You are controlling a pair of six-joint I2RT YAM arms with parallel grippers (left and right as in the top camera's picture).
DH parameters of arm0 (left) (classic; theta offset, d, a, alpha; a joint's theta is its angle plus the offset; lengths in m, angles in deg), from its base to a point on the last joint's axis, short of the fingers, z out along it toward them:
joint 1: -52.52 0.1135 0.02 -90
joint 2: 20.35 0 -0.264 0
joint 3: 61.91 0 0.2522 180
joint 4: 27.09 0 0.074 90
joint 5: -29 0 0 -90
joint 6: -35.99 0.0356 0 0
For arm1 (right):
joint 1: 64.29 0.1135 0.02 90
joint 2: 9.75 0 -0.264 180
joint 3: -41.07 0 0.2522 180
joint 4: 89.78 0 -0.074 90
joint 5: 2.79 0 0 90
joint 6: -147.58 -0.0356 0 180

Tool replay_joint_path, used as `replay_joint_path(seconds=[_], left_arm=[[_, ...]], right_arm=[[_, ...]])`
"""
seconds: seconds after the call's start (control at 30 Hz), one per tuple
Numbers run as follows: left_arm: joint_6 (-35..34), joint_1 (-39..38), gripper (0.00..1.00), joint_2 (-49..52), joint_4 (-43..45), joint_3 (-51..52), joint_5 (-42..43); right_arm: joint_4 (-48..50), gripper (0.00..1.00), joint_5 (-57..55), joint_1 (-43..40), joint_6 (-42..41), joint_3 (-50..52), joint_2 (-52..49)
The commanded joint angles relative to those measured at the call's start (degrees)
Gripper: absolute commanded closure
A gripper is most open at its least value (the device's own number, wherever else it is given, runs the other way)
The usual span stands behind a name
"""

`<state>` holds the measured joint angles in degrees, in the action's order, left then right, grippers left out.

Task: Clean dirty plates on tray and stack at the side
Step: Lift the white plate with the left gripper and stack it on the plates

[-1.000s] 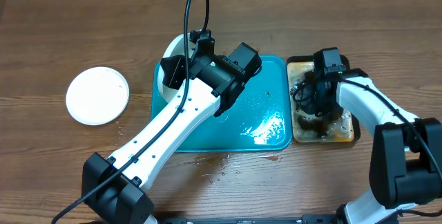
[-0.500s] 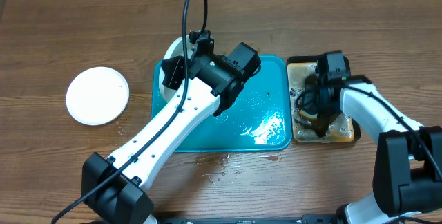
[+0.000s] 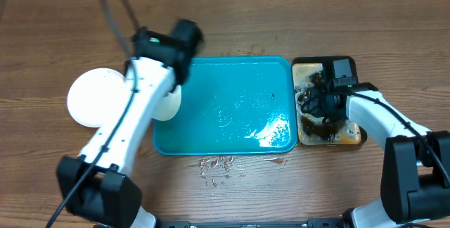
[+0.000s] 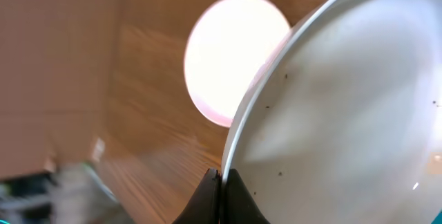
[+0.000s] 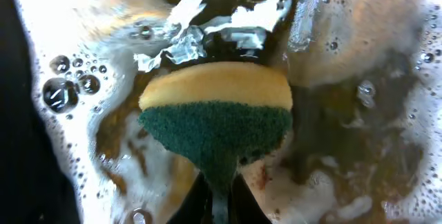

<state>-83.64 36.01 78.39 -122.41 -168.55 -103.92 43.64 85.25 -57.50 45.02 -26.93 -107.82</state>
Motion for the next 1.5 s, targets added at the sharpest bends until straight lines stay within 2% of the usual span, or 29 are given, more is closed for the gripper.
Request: replay_joint_path(seconds=[0.0, 0.07, 0.13, 0.23, 0.3, 0.37, 0.53, 0.73, 1.07, 1.3, 1.47], left_arm=[[2.97, 6.19, 0.96, -3.67, 1.4, -0.39, 12.2], [5.53, 10.64, 0.96, -4.11, 2.64, -0.39, 18.29], [8.02, 14.88, 0.96, -4.26, 3.69, -0.39, 24.06], [9.99, 21.51, 0.96, -4.24, 4.57, -0.39, 32.11], [11.37, 25.62, 0.96, -4.24, 5.14, -0.39, 36.96], [12.22, 29.24, 0.96, -4.24, 5.51, -0.39, 39.95], [13.4, 36.3, 0.96, -4.24, 5.46, -0.39, 41.07], [14.05, 41.62, 0.96, -4.24, 5.7, -0.37, 41.05], [13.75, 44.28, 0.96, -3.91, 12.81, 2.73, 38.18], [13.75, 45.86, 0.96, -2.08, 21.22, 7.3, 36.48], [13.79, 47.43, 0.96, 0.61, 23.08, 7.67, 36.3]], right_arm=[[-0.72, 0.96, -0.76, -0.28, 4.28, -3.58, 4.0], [-1.16, 0.94, -0.76, -0.28, 7.34, -4.13, 5.38], [-1.92, 0.86, -0.83, -0.28, 10.29, -4.13, 5.84], [-4.0, 0.78, -2.29, -0.33, 13.03, -4.11, 5.68], [-4.79, 0.64, -5.03, -0.33, 12.98, -4.11, 5.68], [-4.9, 0.56, -5.53, -0.33, 13.0, -4.11, 5.68], [-5.4, 0.55, -5.55, -0.33, 11.74, -4.15, 6.03], [-7.56, 0.48, -4.2, -0.33, 7.85, -5.22, 10.45], [-14.27, 0.42, 5.35, -0.33, 7.85, -5.31, 21.51], [-19.67, 0.42, 5.86, -0.33, 7.85, -5.31, 22.47], [-20.48, 0.4, 6.16, -0.33, 7.85, -5.31, 22.47]])
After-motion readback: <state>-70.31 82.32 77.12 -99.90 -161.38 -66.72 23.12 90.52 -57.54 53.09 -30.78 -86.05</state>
